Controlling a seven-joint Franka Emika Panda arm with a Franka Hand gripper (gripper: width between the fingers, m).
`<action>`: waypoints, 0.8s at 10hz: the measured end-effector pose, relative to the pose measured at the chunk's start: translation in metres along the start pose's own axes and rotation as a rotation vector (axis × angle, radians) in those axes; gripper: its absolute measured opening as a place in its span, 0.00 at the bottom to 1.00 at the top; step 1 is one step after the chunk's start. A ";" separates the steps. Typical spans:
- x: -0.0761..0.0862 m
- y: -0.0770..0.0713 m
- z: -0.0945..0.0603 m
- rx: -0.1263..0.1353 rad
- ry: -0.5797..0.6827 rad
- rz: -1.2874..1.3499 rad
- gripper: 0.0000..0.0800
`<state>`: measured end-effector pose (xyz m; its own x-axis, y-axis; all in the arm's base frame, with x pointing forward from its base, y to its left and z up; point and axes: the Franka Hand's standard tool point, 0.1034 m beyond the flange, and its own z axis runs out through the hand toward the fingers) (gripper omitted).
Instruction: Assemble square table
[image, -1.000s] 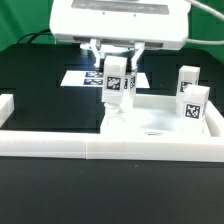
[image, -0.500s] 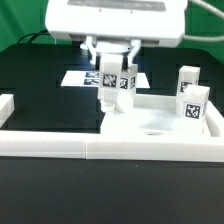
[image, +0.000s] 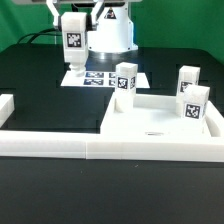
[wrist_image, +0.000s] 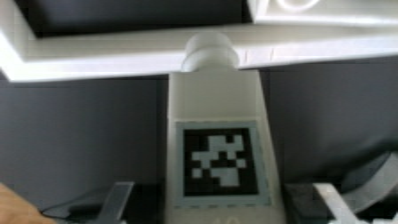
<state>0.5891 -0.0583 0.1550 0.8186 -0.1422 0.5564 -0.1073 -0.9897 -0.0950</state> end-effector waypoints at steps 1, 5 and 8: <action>-0.005 -0.010 0.008 0.019 -0.010 0.001 0.36; -0.029 -0.048 0.033 0.050 -0.031 0.012 0.36; -0.054 -0.054 0.049 0.008 -0.063 0.029 0.36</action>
Offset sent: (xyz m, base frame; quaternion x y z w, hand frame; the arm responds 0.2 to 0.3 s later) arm 0.0108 0.0298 -0.0276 -0.0372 0.0060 0.0133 0.9992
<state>0.5783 0.0041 0.0893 0.8490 -0.1691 0.5006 -0.1269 -0.9849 -0.1174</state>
